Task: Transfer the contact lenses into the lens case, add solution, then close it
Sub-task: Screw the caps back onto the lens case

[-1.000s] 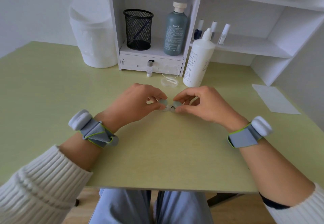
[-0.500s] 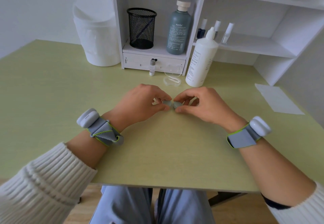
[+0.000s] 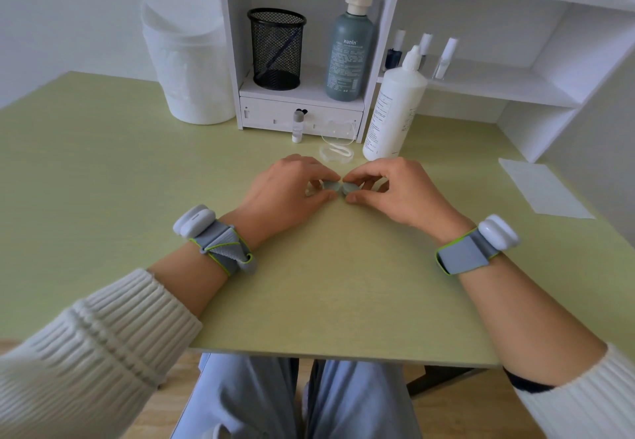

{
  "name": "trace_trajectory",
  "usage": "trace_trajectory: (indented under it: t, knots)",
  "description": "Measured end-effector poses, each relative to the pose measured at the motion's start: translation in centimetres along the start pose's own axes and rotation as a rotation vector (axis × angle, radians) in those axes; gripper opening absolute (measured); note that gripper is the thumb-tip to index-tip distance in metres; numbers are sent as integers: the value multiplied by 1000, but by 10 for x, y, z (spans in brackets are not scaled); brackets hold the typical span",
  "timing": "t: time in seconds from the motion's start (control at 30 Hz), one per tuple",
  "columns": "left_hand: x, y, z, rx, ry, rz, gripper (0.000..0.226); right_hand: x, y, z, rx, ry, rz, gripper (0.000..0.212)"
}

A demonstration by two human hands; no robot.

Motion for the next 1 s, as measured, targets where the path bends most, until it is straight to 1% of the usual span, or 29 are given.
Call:
trace_trajectory:
  t: [0.63, 0.77, 0.9, 1.0]
  knots:
    - [0, 1, 2, -11, -10, -19, 22, 1, 0, 3, 32, -3, -38, 30]
    - [0, 0, 3, -8, 1, -27, 21, 0, 0, 3, 12, -16, -27, 30]
    - [0, 0, 3, -3, 8, -33, 22, 0, -1, 2, -8, -39, -17, 37]
    - [2, 0, 3, -3, 21, -46, 22, 2, -2, 0, 42, -25, -71, 42]
Point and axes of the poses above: each hand's wrist, its own z-axis towards the middle knuckle, its own y-axis out of the back of the hand, x = y × z, the point moved 6 cm from there along z, towards the middle knuckle, and after that the axes turned 14 degrees about x, right-handed, at the moved point
